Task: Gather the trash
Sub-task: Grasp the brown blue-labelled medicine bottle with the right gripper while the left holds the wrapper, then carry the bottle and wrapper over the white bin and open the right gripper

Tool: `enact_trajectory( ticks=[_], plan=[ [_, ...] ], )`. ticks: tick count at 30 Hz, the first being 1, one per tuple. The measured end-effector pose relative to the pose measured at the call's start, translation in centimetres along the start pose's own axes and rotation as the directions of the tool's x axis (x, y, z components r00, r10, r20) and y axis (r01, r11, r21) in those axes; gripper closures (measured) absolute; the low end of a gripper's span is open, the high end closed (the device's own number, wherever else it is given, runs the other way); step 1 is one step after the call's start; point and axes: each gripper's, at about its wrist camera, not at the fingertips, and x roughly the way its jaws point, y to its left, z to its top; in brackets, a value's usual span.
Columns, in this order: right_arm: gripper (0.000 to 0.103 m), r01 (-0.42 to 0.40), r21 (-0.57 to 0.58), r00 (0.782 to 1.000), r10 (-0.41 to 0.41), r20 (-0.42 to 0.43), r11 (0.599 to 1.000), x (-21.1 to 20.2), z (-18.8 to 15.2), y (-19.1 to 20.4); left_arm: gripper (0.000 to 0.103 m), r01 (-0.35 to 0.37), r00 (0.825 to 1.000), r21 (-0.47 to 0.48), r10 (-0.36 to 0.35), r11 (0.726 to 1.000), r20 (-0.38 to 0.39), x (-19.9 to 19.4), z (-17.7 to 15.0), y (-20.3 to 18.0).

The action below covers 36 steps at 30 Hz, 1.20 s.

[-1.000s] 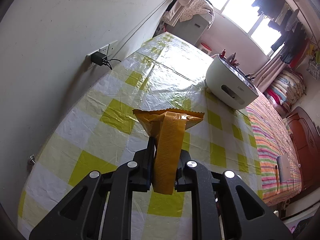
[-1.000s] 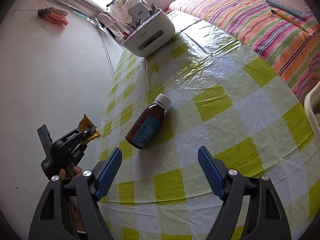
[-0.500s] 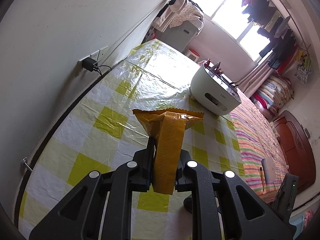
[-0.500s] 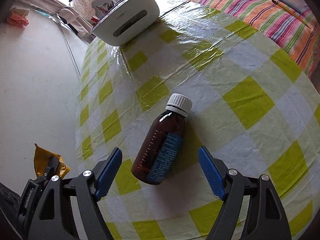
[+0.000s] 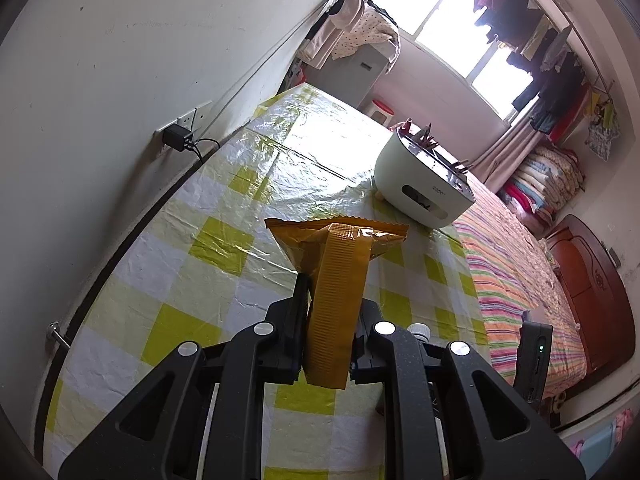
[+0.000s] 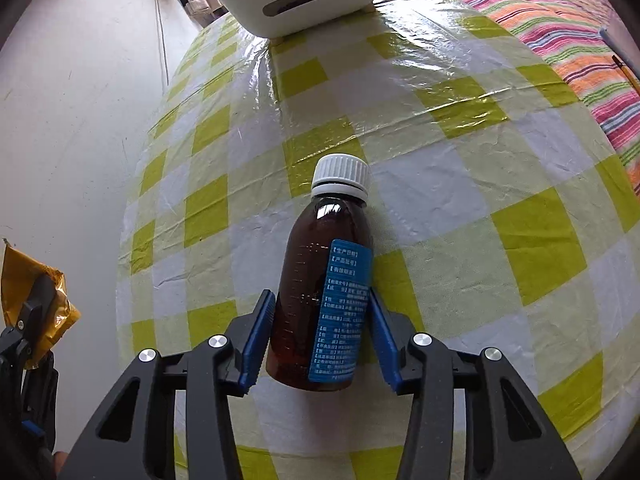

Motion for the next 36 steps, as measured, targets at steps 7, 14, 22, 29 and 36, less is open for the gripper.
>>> enact_trajectory(
  ticks=[7,14,22,29,36],
  plan=[
    [0.059,-0.083,-0.030,0.996,0.084,0.029,0.996,-2.6,-2.0,-4.8,0.088,0.000,1.000,0.082,0.000,0.997,0.009,-1.1,-1.7,-2.6],
    [0.060,-0.141,-0.066,0.981,0.148,0.126,0.988,-6.5,-4.6,-9.7,0.088,0.044,0.999,0.170,-0.039,0.984,-0.032,-1.8,-5.7,-6.7],
    [0.061,-0.124,-0.133,0.953,0.155,0.259,0.983,-11.1,-6.8,-14.4,0.088,0.114,0.993,0.288,-0.105,0.951,-0.046,-2.7,-10.3,-12.7],
    [0.061,-0.103,-0.149,0.915,0.152,0.373,0.984,-14.0,-8.9,-18.1,0.088,0.165,0.986,0.355,-0.155,0.920,-0.057,-3.1,-12.9,-17.0],
    [0.061,-0.108,-0.095,0.875,0.140,0.463,0.990,-15.7,-10.6,-21.8,0.088,0.198,0.980,0.432,-0.193,0.880,-0.056,-3.6,-15.7,-20.5]
  ],
)
